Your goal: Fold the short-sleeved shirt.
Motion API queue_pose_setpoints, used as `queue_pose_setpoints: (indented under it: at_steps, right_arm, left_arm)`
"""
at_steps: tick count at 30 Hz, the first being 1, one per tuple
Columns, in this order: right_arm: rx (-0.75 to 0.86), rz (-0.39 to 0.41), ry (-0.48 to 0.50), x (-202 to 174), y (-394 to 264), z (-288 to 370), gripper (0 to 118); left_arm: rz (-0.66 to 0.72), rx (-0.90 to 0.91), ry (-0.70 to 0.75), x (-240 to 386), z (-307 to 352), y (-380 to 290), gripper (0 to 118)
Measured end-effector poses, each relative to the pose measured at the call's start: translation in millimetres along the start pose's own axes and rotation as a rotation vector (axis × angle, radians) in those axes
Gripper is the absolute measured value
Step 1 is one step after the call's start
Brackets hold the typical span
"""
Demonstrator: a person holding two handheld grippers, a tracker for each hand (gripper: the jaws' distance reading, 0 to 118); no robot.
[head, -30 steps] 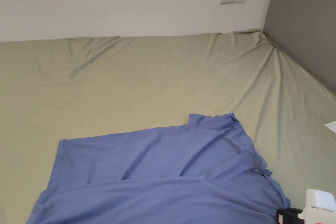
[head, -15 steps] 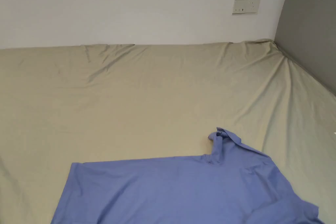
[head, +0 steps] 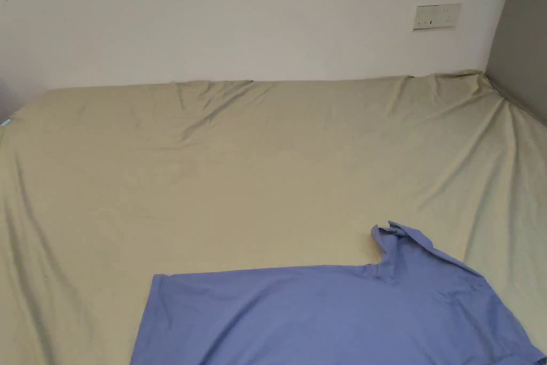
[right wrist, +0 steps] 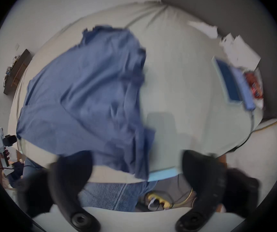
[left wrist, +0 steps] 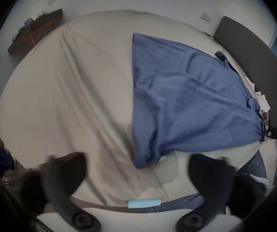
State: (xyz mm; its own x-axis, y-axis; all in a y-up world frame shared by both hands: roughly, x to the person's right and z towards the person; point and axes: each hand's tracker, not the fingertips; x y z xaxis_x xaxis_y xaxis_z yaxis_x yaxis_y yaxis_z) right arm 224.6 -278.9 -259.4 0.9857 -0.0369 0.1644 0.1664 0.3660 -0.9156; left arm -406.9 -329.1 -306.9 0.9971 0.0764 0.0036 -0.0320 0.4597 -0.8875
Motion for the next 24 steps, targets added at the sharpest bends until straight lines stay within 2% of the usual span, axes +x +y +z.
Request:
queue_pose_setpoints:
  at_steps: [2, 4, 5, 7, 8, 9, 10, 11, 12, 14, 19, 22, 23, 24]
  right_arm:
    - [0.195, -0.011, -0.014, 3.2, 13.0, 38.5, 118]
    - [0.382, -0.075, 0.008, 5.4, 25.7, 68.1, 118]
    - [0.462, -0.096, 0.055, 4.1, 31.8, 77.0, 118]
    - [0.473, -0.095, 0.186, 7.1, 41.9, 80.7, 116]
    - [0.477, -0.118, 0.228, 3.9, 46.9, 82.0, 95]
    - [0.493, -0.163, 0.250, 1.1, 49.9, 81.1, 63]
    - [0.497, -0.181, 0.255, -1.7, 52.7, 78.5, 22]
    - [0.502, -0.193, 0.258, -6.3, 56.0, 72.7, 2]
    - [0.508, -0.206, 0.272, -9.6, 60.4, 69.0, 1]
    - [0.487, -0.194, 0.277, -17.3, 65.9, 63.9, 0]
    - [0.453, -0.151, 0.240, -30.4, 73.5, 46.8, 0]
    - [0.391, -0.161, 0.249, -34.5, 75.4, 34.9, 0]
    - [0.384, -0.168, 0.236, -37.3, 75.1, 33.9, 0]
    - [0.376, -0.176, 0.227, -38.8, 74.3, 30.6, 0]
  left_arm:
    - [0.042, 0.130, -0.027, -4.7, 30.0, 5.0, 114]
    - [0.108, 0.202, -0.063, -7.4, 54.0, 16.5, 115]
    - [0.139, 0.260, -0.086, -7.0, 68.6, 25.3, 115]
    - [0.194, 0.306, -0.143, -10.2, 79.2, 41.1, 114]
    - [0.207, 0.307, -0.183, -12.2, 80.6, 51.5, 104]
    - [0.200, 0.336, -0.224, -14.0, 78.8, 64.3, 81]
    - [0.187, 0.347, -0.238, -14.9, 73.8, 74.6, 41]
    - [0.183, 0.337, -0.203, -11.8, 64.5, 89.1, 1]
    - [0.169, 0.342, -0.138, -7.3, 54.2, 107.6, 0]
    - [0.128, 0.339, -0.177, -2.3, 34.8, 141.1, 0]
    - [0.197, 0.297, -0.221, -7.9, -32.5, 239.5, 0]
    - [0.202, 0.237, -0.233, -7.5, -81.1, 281.7, 0]
    - [0.211, 0.186, -0.242, -5.0, -96.8, 292.9, 2]
    - [0.194, 0.163, -0.223, -2.9, -113.2, 301.3, 24]
